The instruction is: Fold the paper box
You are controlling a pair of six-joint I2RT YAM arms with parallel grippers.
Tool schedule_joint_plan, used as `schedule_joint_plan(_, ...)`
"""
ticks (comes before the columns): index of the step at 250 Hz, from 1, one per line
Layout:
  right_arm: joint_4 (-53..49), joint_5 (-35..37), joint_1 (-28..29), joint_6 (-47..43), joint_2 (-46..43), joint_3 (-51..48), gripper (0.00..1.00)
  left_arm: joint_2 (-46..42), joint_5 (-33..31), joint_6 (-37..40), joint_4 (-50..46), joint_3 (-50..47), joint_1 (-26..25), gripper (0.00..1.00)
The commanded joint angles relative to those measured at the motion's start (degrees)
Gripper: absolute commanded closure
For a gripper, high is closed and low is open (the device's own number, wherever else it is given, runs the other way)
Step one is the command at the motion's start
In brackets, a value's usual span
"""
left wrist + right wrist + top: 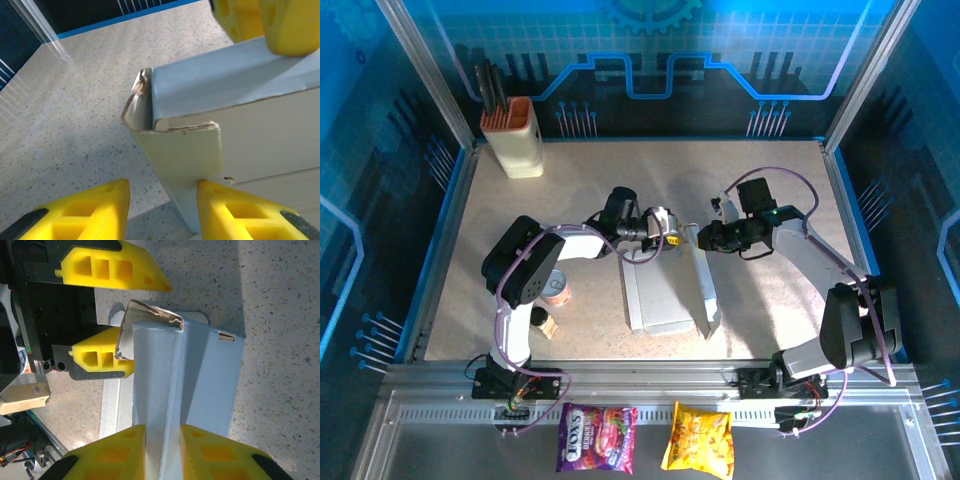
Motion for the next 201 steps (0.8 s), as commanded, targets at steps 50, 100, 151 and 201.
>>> schedule_joint_plan(50, -2.7, 1.8, -1.1, -1.5, 2.2, -0.2, 0.78, 2.4, 5.0, 1.5, -3.8, 4.3, -1.4, 0.7)
schedule_joint_plan(100, -2.6, 1.5, -1.2, -1.8, 2.5, -0.1, 0.78, 2.9, 6.6, 1.4, -4.7, 4.9, -1.8, 0.84)
schedule_joint_plan(151, -2.5, 1.3, -1.5, -1.9, 2.7, 0.1, 0.79, 3.3, 6.5, 0.2, -4.9, 5.3, -2.1, 0.97)
schedule_joint_plan(201, -2.7, 1.0, -1.7, -1.7, 2.0, 0.0, 0.74, 2.2, 4.4, -3.0, -2.2, 3.5, -2.3, 1.0)
